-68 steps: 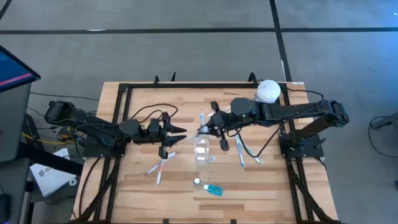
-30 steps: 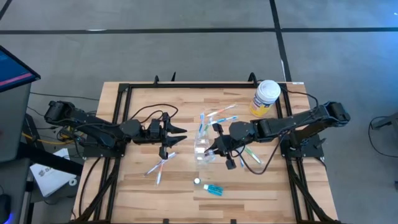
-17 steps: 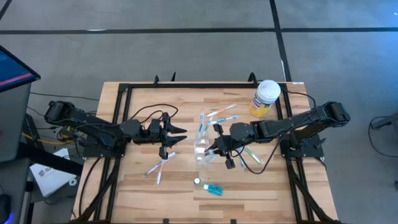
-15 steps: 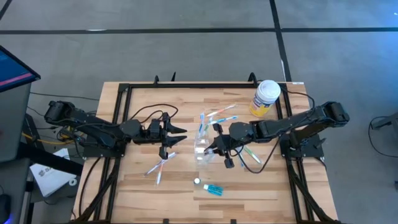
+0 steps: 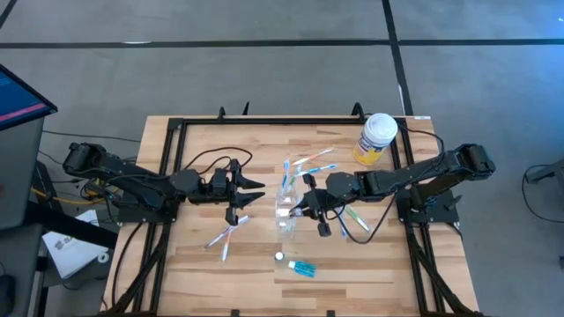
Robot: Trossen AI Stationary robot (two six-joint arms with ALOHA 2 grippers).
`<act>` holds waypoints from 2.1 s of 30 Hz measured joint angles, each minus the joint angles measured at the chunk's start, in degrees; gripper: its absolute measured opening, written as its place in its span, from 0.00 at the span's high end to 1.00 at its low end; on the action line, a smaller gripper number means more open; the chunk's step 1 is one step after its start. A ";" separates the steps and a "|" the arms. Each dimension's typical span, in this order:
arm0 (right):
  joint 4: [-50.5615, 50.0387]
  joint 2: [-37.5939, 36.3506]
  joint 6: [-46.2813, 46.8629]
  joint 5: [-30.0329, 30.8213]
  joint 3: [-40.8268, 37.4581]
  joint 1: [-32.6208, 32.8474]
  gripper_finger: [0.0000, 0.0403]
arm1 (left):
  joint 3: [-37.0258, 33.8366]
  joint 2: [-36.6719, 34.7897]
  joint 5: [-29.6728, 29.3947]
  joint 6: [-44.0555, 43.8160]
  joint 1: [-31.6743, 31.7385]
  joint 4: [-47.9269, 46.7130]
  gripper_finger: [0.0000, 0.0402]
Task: Pick & Place toothbrushing station
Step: Put the top violet toothbrush into the transparent organizer
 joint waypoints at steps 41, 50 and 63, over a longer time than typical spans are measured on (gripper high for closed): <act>4.53 11.08 3.40 -1.75 0.02 -0.18 0.95 | 0.02 0.02 0.00 0.00 0.01 -0.03 0.75; 4.52 10.69 3.40 -1.78 0.02 -0.17 0.78 | 0.02 0.02 0.00 0.01 0.00 -0.02 0.75; 4.42 10.69 3.86 -1.84 0.02 -0.27 0.56 | 0.02 0.02 0.00 0.00 0.01 -0.02 0.75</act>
